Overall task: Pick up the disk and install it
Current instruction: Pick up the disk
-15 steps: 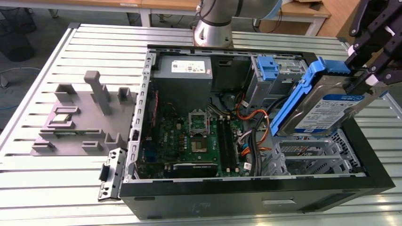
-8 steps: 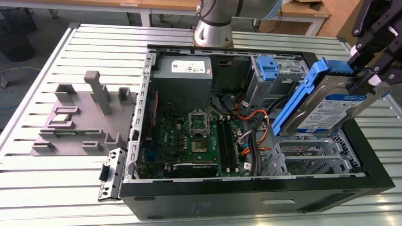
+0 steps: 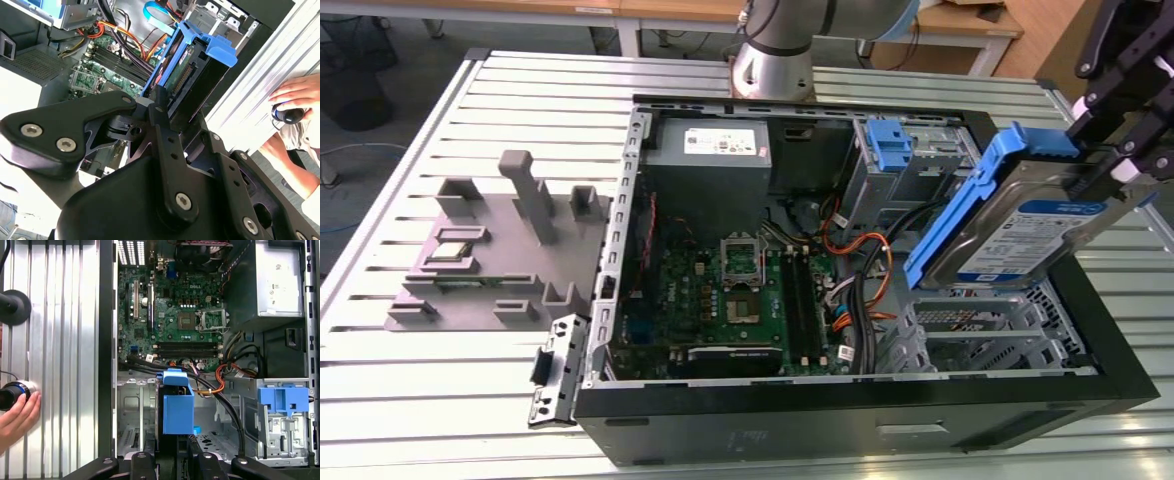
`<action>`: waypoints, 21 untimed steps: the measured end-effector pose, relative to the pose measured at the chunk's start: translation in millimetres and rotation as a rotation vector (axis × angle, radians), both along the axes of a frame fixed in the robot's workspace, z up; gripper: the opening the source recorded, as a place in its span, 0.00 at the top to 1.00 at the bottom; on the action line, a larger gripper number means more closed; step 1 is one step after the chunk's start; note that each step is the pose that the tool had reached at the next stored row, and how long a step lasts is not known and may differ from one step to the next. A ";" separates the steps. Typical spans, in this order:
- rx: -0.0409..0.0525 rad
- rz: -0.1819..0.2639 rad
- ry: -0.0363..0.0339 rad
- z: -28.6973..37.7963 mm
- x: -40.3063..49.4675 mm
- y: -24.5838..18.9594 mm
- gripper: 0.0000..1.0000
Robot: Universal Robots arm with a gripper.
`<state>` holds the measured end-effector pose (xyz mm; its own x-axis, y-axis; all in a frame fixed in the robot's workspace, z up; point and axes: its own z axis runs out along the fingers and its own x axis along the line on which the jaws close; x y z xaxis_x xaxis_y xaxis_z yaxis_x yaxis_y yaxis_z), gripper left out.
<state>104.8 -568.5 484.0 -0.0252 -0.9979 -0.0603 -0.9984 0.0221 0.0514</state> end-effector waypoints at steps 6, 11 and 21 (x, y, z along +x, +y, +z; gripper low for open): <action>0.0001 0.000 0.0000 0.0 1.4 0.0 0.65; 0.0000 0.000 0.0000 0.0 1.5 0.0 0.65; 0.0002 0.001 -0.0290 -2.8 1.5 -0.1 0.65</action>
<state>106.4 -568.6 481.2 -0.0228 -0.9979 -0.0612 -0.9995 0.0215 0.0224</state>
